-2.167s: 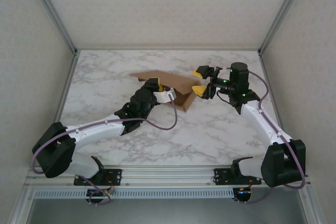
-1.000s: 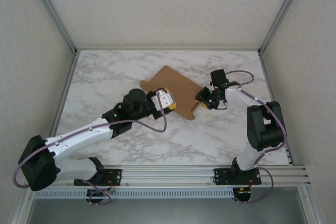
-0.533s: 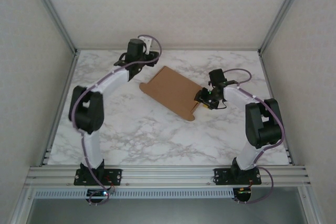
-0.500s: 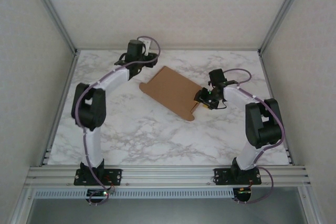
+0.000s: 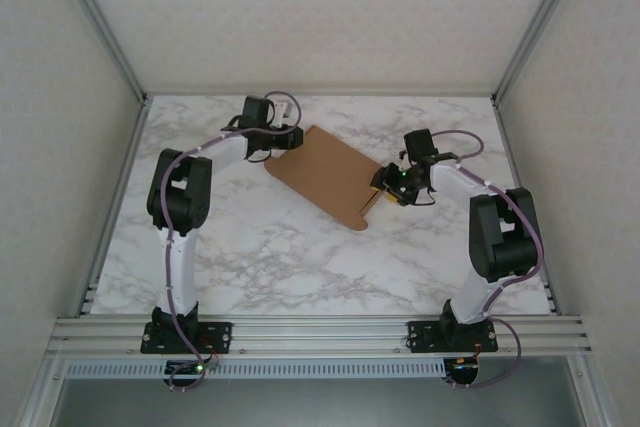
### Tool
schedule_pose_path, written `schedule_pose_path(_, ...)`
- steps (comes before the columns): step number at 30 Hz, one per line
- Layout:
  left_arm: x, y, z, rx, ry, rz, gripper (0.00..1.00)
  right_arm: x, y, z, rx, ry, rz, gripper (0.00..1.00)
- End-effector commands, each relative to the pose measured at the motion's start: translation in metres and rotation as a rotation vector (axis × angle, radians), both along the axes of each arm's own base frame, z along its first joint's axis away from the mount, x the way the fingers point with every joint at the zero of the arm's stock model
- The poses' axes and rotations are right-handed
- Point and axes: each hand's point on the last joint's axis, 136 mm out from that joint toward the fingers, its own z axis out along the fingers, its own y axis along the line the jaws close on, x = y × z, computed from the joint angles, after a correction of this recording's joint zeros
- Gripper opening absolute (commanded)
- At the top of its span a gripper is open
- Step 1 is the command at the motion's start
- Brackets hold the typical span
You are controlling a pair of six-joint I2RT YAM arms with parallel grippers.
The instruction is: Fold the paper box
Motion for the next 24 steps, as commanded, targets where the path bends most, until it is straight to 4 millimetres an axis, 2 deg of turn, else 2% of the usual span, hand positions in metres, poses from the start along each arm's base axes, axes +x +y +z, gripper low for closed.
schedule_pose_path(1, 0.007, 0.009, -0.016, 0.010, 0.027, 0.035, 0.41, 0.003, -0.004, 0.009, 0.029, -0.026, -0.029, 0.56)
schedule_pose_path(9, -0.003, 0.012, -0.052, 0.044, 0.110, 0.025, 0.35, 0.008, -0.001, -0.003, 0.159, 0.028, -0.093, 0.65)
schedule_pose_path(14, -0.010, 0.025, -0.071, 0.077, 0.155, 0.057, 0.31, 0.014, -0.001, -0.005, 0.204, 0.027, -0.116, 0.70)
schedule_pose_path(18, -0.016, 0.038, -0.087, 0.063, 0.210, 0.081, 0.22, 0.017, 0.002, -0.006, 0.245, 0.035, -0.129, 0.74)
schedule_pose_path(24, -0.022, 0.051, -0.100, 0.037, 0.250, 0.106, 0.17, 0.023, 0.012, -0.010, 0.331, 0.045, -0.148, 0.84)
